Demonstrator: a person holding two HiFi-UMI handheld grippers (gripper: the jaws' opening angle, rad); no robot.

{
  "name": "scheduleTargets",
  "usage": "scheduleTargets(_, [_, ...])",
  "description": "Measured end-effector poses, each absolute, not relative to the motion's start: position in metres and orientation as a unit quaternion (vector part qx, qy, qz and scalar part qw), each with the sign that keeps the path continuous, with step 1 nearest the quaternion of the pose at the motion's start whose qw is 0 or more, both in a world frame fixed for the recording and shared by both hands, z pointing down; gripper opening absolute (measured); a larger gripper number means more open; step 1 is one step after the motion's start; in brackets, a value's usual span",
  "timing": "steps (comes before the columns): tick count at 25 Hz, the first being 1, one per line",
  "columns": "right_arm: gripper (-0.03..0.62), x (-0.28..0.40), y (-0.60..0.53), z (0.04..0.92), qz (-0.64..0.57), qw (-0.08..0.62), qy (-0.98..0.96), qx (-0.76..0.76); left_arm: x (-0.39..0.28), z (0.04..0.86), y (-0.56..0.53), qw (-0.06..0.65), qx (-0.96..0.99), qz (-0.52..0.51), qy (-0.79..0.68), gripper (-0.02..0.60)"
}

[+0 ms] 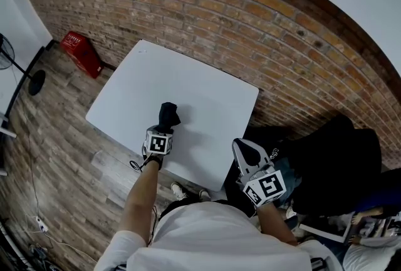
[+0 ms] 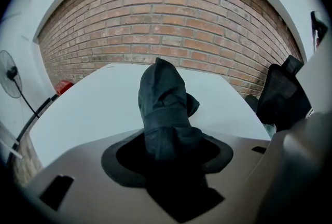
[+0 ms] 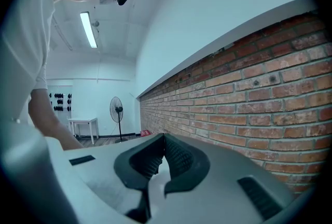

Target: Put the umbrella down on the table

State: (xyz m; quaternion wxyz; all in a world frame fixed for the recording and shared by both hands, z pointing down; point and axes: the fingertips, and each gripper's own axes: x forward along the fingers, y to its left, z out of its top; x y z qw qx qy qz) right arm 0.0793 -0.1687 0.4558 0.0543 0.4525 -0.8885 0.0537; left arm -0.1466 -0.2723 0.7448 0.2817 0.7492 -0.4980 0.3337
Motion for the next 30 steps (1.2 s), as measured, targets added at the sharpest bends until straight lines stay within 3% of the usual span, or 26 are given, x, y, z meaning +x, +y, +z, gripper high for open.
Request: scheduleTargets(30, [0.018,0.114,-0.161,0.457,0.059,0.061,-0.868,0.49,-0.148,0.779,-0.267,0.311,0.722,0.38,-0.488,0.276])
